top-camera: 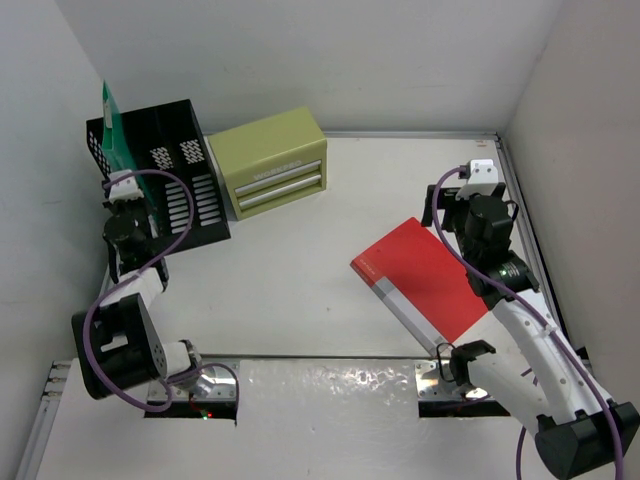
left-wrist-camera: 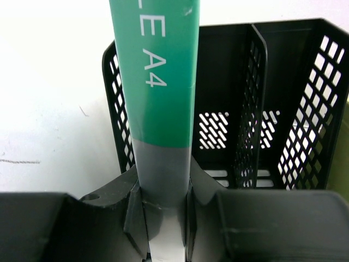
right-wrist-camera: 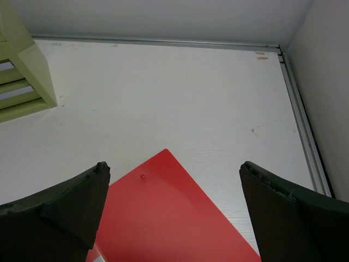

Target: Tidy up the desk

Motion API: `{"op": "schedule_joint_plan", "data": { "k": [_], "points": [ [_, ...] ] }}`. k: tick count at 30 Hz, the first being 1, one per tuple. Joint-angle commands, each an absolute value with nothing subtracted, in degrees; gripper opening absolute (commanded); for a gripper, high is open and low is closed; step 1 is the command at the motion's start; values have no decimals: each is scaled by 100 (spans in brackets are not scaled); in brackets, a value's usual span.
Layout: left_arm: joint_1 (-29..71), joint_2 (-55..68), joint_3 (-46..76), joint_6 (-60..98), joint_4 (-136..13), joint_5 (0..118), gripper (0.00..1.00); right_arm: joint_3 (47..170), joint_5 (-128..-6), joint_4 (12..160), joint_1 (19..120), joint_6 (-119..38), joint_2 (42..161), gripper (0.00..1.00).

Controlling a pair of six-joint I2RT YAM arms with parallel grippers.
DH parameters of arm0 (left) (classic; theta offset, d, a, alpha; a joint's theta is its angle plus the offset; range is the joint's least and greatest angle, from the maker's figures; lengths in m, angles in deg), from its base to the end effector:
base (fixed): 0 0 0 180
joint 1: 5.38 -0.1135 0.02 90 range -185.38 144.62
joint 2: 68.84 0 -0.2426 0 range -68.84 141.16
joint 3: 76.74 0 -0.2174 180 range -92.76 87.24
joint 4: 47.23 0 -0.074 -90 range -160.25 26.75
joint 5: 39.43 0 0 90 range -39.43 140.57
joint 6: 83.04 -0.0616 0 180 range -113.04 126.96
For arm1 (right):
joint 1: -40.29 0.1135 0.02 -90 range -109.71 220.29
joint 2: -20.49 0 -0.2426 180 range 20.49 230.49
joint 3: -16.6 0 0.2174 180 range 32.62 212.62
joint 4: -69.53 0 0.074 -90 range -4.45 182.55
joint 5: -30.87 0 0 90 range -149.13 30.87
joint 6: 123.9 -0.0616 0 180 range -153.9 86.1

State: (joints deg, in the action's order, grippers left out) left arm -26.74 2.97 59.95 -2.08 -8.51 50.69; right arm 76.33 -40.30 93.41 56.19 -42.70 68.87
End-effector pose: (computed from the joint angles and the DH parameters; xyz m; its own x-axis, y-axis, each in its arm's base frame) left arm 0.2504 0.0978 0.2643 0.1063 0.2103 -0.9719 -0.3838 0.9103 0.1550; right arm 0.1989 0.0360 0.3089 -0.1995 0.0937 -0.9754 0.0751 0.9939 0.0801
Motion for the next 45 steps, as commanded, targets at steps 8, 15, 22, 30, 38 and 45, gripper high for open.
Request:
{"op": "schedule_joint_plan", "data": {
  "k": [8, 15, 22, 30, 38, 45],
  "points": [
    [-2709, 349, 5815, 194, -1128, 4732, 0, 7640, -4024, 9206, 5629, -4181, 6699, 99],
    [-2709, 429, 5728, 222, -1754, 5030, 24, 7709, -4313, 9354, 5637, -4093, 6856, 99],
    [-2709, -63, 5341, 221, -2622, 5241, 86, 8298, -4534, 10470, 5637, -4285, 7744, 99],
    [-2656, -783, 4453, 371, -3933, 5987, 93, 7746, -6041, 10867, 4085, -5673, 7877, 99],
    [-1129, -988, 3101, -305, -6005, 6945, 87, 7261, -4843, 11427, 3159, -7011, 7587, 99],
    [1515, -328, 1869, -1509, -8512, 6571, 87, 7095, -4050, 12237, 3141, -7782, 7262, 99]
  ]
}}
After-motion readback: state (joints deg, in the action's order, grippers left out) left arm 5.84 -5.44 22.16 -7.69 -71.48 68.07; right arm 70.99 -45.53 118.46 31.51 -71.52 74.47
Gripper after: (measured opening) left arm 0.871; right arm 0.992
